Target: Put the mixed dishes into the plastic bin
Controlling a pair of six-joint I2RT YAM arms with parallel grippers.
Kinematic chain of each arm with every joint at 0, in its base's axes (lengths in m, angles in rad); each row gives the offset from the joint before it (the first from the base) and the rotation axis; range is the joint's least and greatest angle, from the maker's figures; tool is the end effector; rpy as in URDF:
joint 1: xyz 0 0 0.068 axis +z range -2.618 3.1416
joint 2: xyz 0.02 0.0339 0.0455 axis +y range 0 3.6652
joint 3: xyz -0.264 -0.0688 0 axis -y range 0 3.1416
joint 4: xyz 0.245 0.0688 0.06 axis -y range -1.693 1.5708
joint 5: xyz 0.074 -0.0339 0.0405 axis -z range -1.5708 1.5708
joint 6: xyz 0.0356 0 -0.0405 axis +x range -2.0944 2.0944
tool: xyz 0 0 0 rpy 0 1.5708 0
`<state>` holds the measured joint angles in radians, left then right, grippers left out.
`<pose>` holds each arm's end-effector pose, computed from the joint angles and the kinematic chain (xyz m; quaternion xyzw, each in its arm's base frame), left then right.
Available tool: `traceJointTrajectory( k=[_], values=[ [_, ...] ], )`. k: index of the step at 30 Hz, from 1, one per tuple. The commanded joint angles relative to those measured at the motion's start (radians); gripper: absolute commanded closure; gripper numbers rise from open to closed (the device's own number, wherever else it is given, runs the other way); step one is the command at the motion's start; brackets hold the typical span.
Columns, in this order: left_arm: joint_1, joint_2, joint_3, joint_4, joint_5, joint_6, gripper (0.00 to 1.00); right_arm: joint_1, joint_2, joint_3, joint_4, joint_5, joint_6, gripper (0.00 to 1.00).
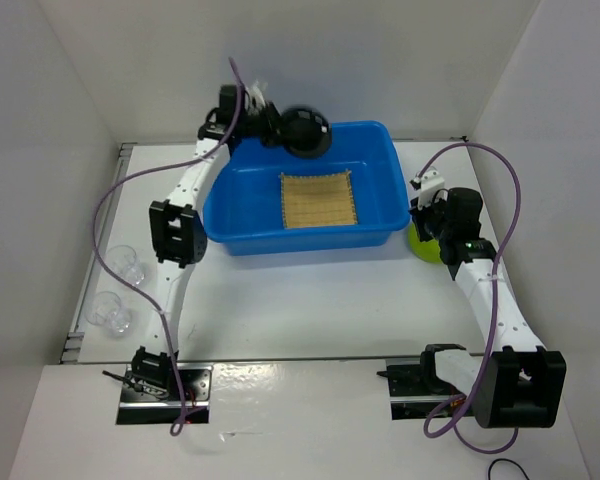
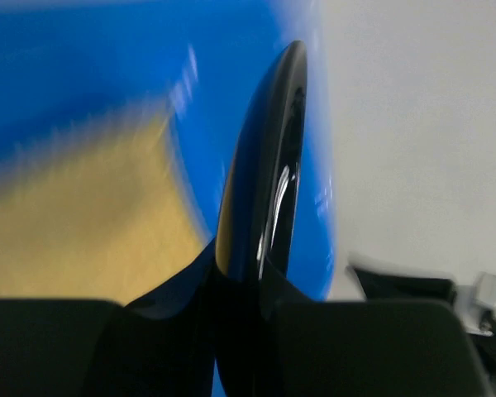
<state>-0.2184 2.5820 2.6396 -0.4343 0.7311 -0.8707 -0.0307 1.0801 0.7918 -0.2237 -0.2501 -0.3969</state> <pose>0.5594 -0.1485 0.2907 -0.0571 0.7960 -0.5249 0.2960 0.2423 0.0014 0.2811 -0.2179 0.8306 -0.0011 0.5125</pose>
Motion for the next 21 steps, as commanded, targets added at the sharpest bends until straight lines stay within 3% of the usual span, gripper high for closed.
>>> traceJointTrajectory(
  k=[1, 2, 5, 21],
  values=[
    [-0.018, 0.161, 0.35, -0.194, 0.089, -0.099, 0.88, -0.006, -0.025, 0.001, 0.05, 0.005, 0.012, 0.89],
    [-0.027, 0.226, 0.485, -0.204, 0.09, -0.1, 0.88, -0.006, -0.025, 0.001, 0.05, 0.005, 0.012, 0.89],
    [-0.038, 0.242, 0.499, -0.268, 0.007, -0.054, 0.9, -0.028, -0.025, 0.001, 0.05, -0.014, 0.012, 0.89],
    [-0.091, 0.337, 0.497, -0.507, -0.064, 0.067, 0.83, -0.028, -0.016, -0.008, 0.05, -0.014, 0.003, 0.83]
  ],
)
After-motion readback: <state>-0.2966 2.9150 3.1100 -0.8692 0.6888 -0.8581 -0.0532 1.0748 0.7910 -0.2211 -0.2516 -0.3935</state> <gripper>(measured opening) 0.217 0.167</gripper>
